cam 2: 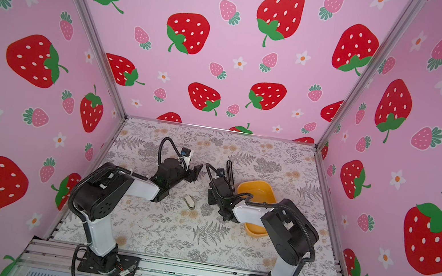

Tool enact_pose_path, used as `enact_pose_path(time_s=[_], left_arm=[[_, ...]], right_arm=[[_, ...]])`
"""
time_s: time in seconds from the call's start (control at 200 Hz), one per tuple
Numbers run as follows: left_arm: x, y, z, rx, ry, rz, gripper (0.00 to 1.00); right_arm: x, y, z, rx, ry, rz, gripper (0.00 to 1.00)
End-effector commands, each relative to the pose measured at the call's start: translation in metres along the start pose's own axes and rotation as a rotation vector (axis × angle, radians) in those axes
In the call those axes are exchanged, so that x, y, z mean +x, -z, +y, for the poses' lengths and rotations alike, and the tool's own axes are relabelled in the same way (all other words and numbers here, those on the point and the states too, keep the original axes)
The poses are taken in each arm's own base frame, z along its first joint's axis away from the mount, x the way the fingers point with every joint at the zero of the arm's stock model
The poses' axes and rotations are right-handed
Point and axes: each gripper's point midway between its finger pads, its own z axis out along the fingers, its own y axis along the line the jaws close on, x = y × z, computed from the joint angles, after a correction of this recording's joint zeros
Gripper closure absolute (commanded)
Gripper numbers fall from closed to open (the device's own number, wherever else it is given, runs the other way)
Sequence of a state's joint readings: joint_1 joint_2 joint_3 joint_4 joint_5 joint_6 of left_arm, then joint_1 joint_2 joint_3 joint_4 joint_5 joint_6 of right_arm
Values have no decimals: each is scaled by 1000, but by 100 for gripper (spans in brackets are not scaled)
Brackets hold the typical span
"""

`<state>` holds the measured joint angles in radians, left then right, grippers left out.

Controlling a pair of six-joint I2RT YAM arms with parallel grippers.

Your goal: Load the staples into the stapler

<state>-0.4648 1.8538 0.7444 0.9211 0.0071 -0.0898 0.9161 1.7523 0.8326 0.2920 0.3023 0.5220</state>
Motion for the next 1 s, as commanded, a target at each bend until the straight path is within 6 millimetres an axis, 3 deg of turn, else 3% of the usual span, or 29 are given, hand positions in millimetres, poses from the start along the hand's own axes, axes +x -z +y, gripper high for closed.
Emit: enact_pose_path(time_s=[0.0,0.996], left_arm=[[-16,5,1,-9,-9,-56,29],[-17,5,1,-9,-7,-64,29]], right_arm=[[-9,-3,7,-13,-16,-20,91],[9,-9,-1,20,-6,14,91]])
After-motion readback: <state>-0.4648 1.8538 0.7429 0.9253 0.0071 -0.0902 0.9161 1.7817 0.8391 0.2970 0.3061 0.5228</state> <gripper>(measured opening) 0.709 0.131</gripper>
